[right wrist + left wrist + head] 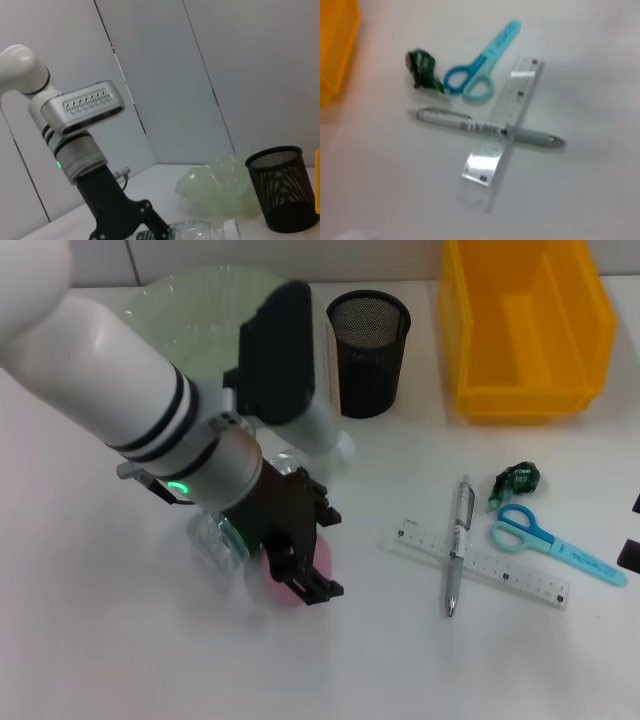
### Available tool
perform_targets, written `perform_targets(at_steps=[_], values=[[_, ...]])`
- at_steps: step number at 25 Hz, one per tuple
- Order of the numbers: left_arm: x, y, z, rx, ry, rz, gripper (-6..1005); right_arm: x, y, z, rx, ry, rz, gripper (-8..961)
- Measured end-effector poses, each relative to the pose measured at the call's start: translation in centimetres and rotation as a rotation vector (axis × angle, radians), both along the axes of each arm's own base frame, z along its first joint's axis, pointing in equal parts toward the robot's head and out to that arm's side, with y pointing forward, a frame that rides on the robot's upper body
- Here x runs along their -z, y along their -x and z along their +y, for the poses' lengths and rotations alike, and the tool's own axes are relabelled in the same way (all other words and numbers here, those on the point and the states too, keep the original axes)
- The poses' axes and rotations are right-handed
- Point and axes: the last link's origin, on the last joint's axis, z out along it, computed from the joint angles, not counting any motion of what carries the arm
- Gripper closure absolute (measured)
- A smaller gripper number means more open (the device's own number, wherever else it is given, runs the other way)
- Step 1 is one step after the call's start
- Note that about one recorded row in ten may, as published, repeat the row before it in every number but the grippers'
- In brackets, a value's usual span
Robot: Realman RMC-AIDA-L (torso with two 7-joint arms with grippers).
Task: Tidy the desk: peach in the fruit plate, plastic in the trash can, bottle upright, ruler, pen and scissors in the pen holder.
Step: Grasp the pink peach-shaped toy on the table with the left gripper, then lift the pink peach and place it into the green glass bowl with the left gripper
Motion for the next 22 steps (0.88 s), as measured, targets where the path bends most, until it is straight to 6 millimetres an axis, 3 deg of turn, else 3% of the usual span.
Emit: perform_targets(at_steps=[4,16,22], values=[[0.9,0.5,-0.3,0.025,-0.010,0.077,191,0.1,0.1,0.2,0.000,-0.001,0.001,168],[0.9,1.1,0.0,0.013,-0.044,0.126,314,0.4,0.5,0.8,-0.012,0.009,0.003,179],[1.1,0.5,-0.1,0.016,-0.045,0.092,509,0.4,0.5,0.8,-0.012,0.008,0.004,185]])
